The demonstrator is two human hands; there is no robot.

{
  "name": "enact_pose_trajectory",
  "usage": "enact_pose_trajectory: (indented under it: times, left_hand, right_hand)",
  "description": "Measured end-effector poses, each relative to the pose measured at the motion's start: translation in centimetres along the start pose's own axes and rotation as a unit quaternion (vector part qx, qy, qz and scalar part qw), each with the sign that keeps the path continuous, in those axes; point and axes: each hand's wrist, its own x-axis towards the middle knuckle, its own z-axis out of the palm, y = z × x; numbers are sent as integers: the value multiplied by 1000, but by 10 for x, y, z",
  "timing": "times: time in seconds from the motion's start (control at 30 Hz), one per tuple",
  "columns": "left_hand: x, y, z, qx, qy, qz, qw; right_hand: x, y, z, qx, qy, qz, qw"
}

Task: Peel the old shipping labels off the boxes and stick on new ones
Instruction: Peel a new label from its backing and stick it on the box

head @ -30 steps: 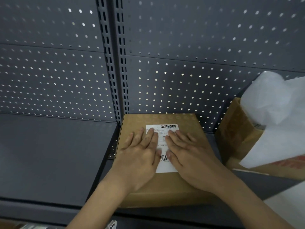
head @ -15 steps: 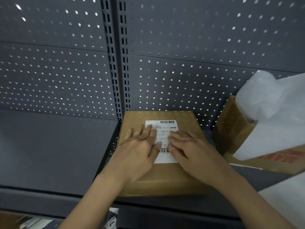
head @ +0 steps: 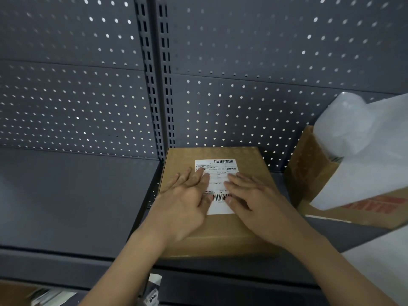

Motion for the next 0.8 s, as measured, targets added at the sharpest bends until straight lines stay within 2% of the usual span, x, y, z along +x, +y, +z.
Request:
enact_pose_trajectory:
  times: [0.13, 0.2, 0.3, 0.43, 0.53, 0.8]
  left_hand:
    - [3, -6, -11, -62, 48, -31, 996]
    - [5, -14, -15, -86, 66, -73, 991]
    - [8, -30, -9, -148, 35, -153, 977]
    - [8, -34, -4, -280, 46, -238, 929]
    - [7, -33, -5, -321, 45, -273, 906]
    - [-1, -35, -7, -402, 64, -258, 876]
  right_hand:
    - [10, 3, -12, 55, 64, 50, 995]
    - [14, 10, -15, 88, 90, 84, 988]
    - [13, 23, -14, 116, 83, 173, 974]
    - [8, 35, -9, 213, 50, 260, 940]
    - [6, 42, -2, 283, 66, 250, 924]
    - [-3, 43, 3, 379, 107, 217, 893]
